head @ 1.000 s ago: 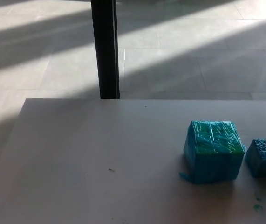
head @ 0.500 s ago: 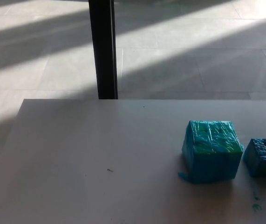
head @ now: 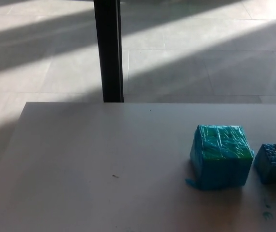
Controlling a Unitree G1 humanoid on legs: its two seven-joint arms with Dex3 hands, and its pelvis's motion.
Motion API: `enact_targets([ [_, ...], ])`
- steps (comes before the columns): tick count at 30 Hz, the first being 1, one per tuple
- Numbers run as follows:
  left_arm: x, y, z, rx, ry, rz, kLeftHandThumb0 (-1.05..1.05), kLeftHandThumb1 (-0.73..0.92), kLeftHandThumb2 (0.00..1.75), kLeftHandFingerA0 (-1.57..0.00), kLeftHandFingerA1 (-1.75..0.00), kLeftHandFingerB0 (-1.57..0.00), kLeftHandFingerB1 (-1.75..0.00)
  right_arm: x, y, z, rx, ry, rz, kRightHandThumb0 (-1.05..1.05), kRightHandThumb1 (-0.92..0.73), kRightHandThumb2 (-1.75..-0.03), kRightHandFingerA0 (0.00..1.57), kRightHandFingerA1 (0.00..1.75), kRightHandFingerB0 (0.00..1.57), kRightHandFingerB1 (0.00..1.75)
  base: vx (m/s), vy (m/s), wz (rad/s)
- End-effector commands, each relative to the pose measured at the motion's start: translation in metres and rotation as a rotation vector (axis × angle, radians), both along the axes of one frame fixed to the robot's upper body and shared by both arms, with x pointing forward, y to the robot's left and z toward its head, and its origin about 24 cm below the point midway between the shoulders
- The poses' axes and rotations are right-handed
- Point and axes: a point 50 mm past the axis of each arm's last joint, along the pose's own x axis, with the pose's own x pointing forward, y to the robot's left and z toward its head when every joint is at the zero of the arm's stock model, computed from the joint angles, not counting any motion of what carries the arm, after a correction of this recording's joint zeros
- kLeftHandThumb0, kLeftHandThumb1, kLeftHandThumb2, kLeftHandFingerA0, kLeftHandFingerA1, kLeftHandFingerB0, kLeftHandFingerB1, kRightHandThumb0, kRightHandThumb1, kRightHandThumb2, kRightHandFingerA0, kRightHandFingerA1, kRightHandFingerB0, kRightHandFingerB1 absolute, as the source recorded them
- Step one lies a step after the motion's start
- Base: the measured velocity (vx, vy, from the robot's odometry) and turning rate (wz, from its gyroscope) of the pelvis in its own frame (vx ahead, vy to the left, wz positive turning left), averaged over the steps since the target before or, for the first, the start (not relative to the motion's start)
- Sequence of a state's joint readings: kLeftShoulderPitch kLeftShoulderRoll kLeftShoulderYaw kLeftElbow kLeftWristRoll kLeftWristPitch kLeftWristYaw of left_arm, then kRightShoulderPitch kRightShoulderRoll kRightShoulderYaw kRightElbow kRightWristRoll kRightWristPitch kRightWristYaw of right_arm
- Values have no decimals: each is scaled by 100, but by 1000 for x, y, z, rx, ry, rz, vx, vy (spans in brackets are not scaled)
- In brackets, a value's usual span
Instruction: The robot uses its right hand to pick up the small cube kept on the middle on the desk and place it on the bigger cube kept next to it
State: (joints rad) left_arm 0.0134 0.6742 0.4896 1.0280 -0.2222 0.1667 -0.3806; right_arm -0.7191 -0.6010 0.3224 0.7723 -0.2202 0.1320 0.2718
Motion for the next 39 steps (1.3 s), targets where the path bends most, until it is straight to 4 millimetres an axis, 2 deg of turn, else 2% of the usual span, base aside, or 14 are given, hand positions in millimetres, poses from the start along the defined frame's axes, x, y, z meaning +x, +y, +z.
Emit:
enact_targets([
  [1,-3,4,3,-1,-5,23,-96,78,121,-27,-57,-22,-46,-2,-3,-10,20,12,-13,-102,-59,-95,0,13,0,0,0,0,0],
  [7,-2,3,3,8,13,2,-87,74,118,-23,-56,-20,-47,-4,-6,-16,11,24,-39,-103,-59,-94,0,7,0,0,0,0,0],
  [8,-2,3,3,17,18,-11,-95,92,76,-28,-49,-26,-38,-4,-7,-17,18,22,-41,-101,-59,-92,0,4,6,0,0,0,0],
  [9,-2,3,4,23,23,-28,-87,74,119,-25,-57,-19,-47,-4,-7,-19,33,19,-46,-100,-58,-91,0,5,7,0,0,0,0],
  [12,-2,3,3,12,18,-15,-100,86,79,-31,-51,-27,-40,-5,-7,-20,47,18,-52,-99,-58,-89,0,2,11,0,0,0,0],
  [15,-2,3,3,12,10,-5,-90,76,121,-33,-59,-18,-46,-5,-5,-22,56,17,-50,-98,-58,-88,0,1,12,1,0,0,0],
  [19,-2,3,3,-1,2,8,-95,92,70,-31,-50,-30,-38,-3,-1,-23,44,20,-42,-101,-60,-90,0,0,12,0,0,0,0],
  [24,0,2,2,2,-5,20,-97,91,78,-30,-49,-29,-38,-1,2,-22,13,24,-24,-102,-59,-91,0,0,4,0,0,0,0],
  [25,-1,2,2,6,1,14,-94,79,122,-27,-56,-21,-46,-1,3,-22,9,28,-20,-101,-59,-90,0,0,3,0,0,0,0],
  [27,-1,3,3,6,3,13,-95,92,74,-25,-47,-33,-39,-2,2,-24,8,30,-12,-98,-57,-89,0,0,7,1,0,0,0],
  [29,-1,3,2,13,6,11,-93,92,74,-26,-47,-33,-38,-3,2,-25,11,32,-10,-97,-57,-88,0,0,8,1,0,0,0],
  [30,-1,3,2,0,-4,25,-93,78,121,-27,-57,-25,-48,-4,2,-25,17,34,-9,-96,-56,-87,0,0,10,0,0,0,0],
  [36,1,3,4,12,9,-4,-91,77,122,-33,-60,-20,-46,-7,2,-30,53,43,-8,-92,-53,-85,0,2,7,4,0,0,0],
  [39,1,3,3,5,-3,25,-100,82,81,-36,-54,-33,-41,-7,7,-35,34,68,15,-97,-55,-89,0,5,3,0,0,0,0],
])
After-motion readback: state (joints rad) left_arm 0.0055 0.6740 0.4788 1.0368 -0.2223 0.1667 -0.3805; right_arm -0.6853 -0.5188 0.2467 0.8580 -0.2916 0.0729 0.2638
